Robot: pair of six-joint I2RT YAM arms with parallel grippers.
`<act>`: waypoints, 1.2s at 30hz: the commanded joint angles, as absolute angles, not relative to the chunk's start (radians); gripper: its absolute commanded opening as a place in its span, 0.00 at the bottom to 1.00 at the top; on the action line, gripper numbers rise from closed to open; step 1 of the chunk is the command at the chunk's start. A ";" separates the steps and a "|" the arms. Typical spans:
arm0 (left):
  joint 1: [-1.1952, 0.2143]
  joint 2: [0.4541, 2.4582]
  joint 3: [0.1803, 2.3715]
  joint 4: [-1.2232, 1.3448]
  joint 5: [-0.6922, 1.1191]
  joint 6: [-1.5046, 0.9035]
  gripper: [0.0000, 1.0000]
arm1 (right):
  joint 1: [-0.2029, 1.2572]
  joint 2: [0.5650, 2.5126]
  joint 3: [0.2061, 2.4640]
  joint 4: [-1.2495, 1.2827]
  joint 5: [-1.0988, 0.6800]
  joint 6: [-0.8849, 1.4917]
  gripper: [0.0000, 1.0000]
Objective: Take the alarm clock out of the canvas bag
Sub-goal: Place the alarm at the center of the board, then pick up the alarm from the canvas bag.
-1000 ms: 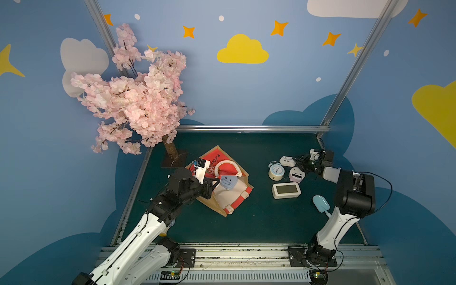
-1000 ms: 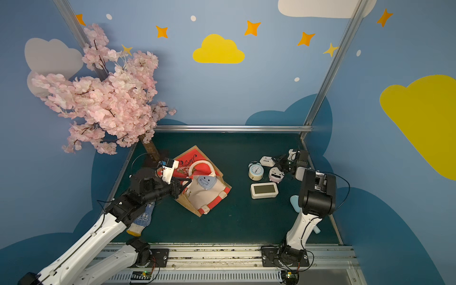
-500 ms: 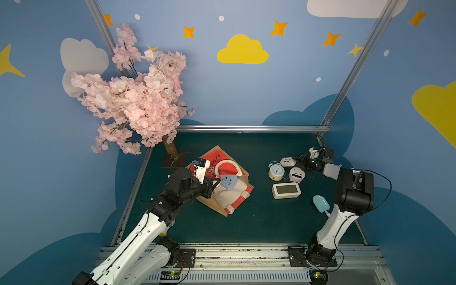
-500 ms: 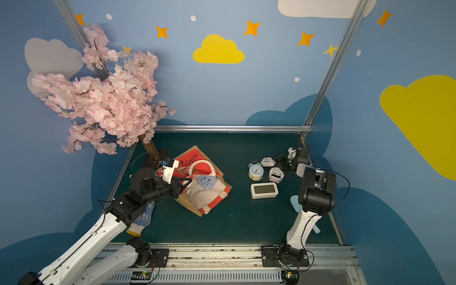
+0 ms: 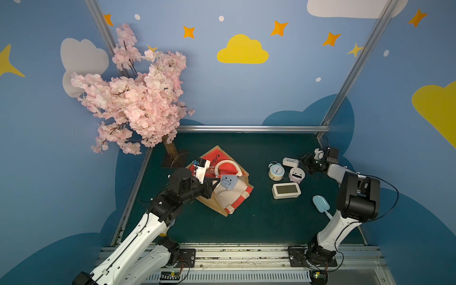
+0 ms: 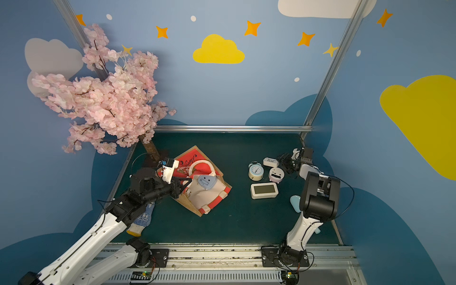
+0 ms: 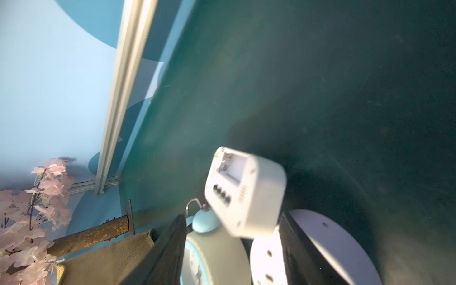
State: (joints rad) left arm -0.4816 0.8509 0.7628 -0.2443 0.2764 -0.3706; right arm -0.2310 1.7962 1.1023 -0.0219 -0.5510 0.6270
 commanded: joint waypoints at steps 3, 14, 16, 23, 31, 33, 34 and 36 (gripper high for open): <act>-0.482 0.840 0.787 -0.156 0.287 -0.372 0.08 | -0.223 1.700 1.111 -0.044 -0.536 0.613 0.63; -0.482 0.832 0.784 -0.163 0.277 -0.373 0.08 | -0.204 1.707 1.075 -0.037 -0.563 0.617 0.61; -0.482 0.831 0.784 -0.166 0.272 -0.369 0.08 | -0.187 1.645 1.028 -0.008 -0.560 0.620 0.61; -0.482 0.845 0.771 -0.129 0.286 -0.388 0.07 | -0.026 1.330 0.779 0.090 -0.511 0.683 0.62; -0.482 0.853 0.779 -0.115 0.281 -0.389 0.08 | 0.271 1.048 0.519 0.172 -0.376 0.849 0.61; -0.482 0.857 0.782 -0.110 0.288 -0.392 0.08 | 0.356 1.014 0.492 0.192 -0.320 0.875 0.61; -0.482 0.859 0.784 -0.110 0.292 -0.394 0.08 | 0.402 0.998 0.476 0.205 -0.289 0.897 0.61; -0.482 0.859 0.787 -0.109 0.298 -0.401 0.08 | 0.474 0.971 0.441 0.238 -0.228 0.944 0.61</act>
